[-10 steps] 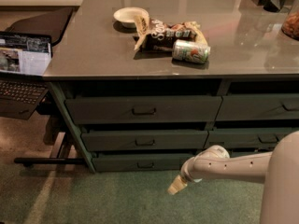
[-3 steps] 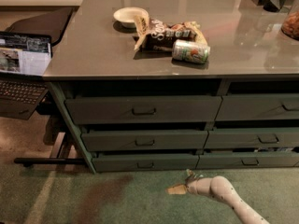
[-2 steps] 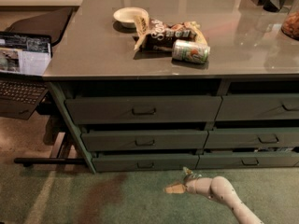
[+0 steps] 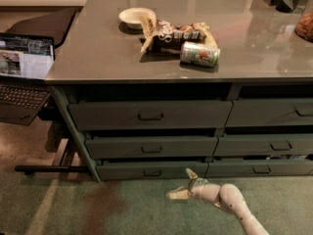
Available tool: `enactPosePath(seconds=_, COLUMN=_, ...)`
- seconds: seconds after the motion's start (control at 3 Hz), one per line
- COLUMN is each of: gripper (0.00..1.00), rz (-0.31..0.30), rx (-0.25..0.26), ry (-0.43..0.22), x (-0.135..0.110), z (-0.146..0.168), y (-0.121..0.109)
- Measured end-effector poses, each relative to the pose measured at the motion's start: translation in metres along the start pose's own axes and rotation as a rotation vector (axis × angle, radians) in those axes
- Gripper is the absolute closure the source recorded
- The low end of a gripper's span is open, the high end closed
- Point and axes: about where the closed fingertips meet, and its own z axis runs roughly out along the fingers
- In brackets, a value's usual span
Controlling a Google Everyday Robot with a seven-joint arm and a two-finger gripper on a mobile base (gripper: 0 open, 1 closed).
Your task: Open bottom drawer
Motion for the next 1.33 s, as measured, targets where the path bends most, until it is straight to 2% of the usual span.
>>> enactPosePath(seconds=0.33, gripper=0.00, rz=-0.019, rx=-0.015, ry=-0.021, x=-0.013, z=0.021, y=-0.002)
enactPosePath(seconds=1.0, gripper=0.00, rz=0.002, rx=-0.029, ry=-0.016, x=-0.019, z=0.070, y=-0.020)
enactPosePath(seconds=1.33, gripper=0.00, rz=0.005, rx=-0.079, ry=-0.036, x=-0.030, z=0.101, y=-0.018)
